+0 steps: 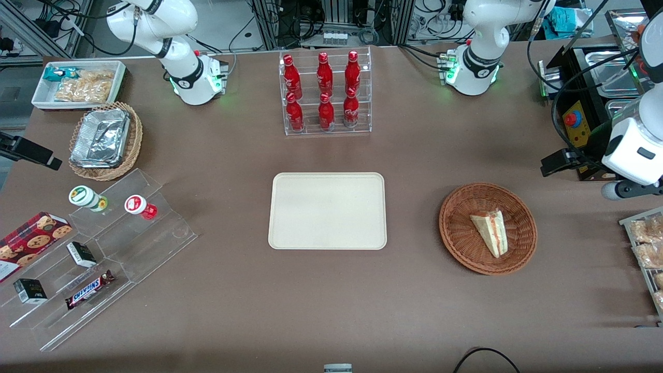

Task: Place sandwich from basket to tray
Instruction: 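Move the left gripper over the wrapped sandwich in the wicker basket, then lower the open left gripper around the sandwich and close it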

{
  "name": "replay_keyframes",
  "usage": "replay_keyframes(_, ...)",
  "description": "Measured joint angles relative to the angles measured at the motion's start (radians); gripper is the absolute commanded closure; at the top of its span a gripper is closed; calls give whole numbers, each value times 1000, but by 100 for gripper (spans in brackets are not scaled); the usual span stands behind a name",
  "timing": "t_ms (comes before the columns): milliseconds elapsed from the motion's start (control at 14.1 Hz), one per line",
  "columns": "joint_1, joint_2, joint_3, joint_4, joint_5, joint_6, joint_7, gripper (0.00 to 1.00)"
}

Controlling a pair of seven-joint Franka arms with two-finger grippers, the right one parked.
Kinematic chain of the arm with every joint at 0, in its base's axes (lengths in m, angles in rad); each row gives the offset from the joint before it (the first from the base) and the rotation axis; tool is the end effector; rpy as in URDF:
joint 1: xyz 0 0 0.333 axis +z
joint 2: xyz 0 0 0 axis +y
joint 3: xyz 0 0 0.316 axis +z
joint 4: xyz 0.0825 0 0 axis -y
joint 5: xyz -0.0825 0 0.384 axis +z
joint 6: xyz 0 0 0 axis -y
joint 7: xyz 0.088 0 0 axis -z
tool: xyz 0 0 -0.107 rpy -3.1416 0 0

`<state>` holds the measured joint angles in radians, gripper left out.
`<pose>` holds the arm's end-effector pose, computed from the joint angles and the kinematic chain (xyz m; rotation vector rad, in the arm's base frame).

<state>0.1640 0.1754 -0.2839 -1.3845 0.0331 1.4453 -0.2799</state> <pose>0.5908 -0.0515 0.6037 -3.1208 -0.2563 0.1704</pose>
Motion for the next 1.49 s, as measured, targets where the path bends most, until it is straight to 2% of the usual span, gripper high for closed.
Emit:
replay_keyframes(354,0,8,0,-1,1,-1,0,0)
replay_keyframes(638,6,81,3,-13,7,-1,-26,0)
replay_keyframes(850,16,195,6,-21,41,36,-173,0)
replay_keyframes(1134,13,344,2,-24,56,196,-429,0)
replay_keyframes(1346,3,399,-2,-24,72,255,-465,0)
replay_keyframes(1488,-6,414,-5,-23,127,258,-471,0)
